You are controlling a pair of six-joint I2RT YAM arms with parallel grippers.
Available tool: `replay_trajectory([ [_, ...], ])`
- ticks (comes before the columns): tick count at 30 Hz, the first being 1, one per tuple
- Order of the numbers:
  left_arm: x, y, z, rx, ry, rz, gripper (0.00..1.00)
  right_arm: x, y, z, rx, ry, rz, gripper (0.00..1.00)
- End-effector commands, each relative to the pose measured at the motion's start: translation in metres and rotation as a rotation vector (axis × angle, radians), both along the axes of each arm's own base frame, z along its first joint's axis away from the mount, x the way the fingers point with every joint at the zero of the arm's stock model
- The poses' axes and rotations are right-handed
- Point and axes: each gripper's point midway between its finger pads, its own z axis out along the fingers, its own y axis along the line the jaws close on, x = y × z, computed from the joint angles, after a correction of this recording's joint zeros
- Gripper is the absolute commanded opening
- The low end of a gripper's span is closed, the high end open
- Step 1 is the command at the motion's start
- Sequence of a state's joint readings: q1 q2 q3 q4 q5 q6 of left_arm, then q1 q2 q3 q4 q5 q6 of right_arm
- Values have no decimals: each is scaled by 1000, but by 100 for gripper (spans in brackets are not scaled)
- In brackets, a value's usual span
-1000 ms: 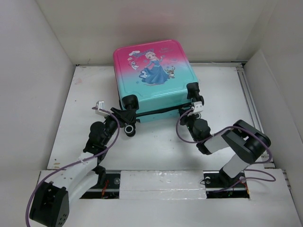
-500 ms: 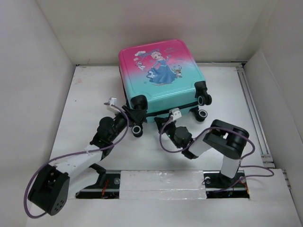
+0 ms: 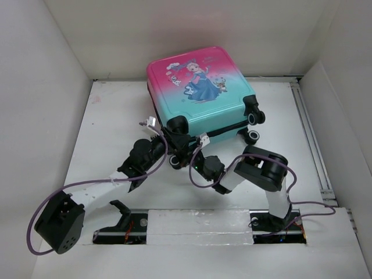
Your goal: Pack the luggage
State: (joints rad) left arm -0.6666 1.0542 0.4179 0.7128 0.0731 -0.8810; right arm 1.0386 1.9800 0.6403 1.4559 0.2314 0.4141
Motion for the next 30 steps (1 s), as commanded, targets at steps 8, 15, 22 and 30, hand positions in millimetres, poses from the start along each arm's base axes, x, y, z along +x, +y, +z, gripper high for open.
replay_trajectory([
  [8,-40,-45,128,-350,-255,-223,0,-94,62,115,448,-136,442,0],
  [15,-38,-41,130,-318,-251,-197,2,-93,43,128,450,-104,377,31],
  [22,-28,7,131,-152,-290,33,85,-72,-9,79,270,12,139,57],
  [30,-16,62,101,34,-245,277,74,-71,-37,62,27,122,56,62],
])
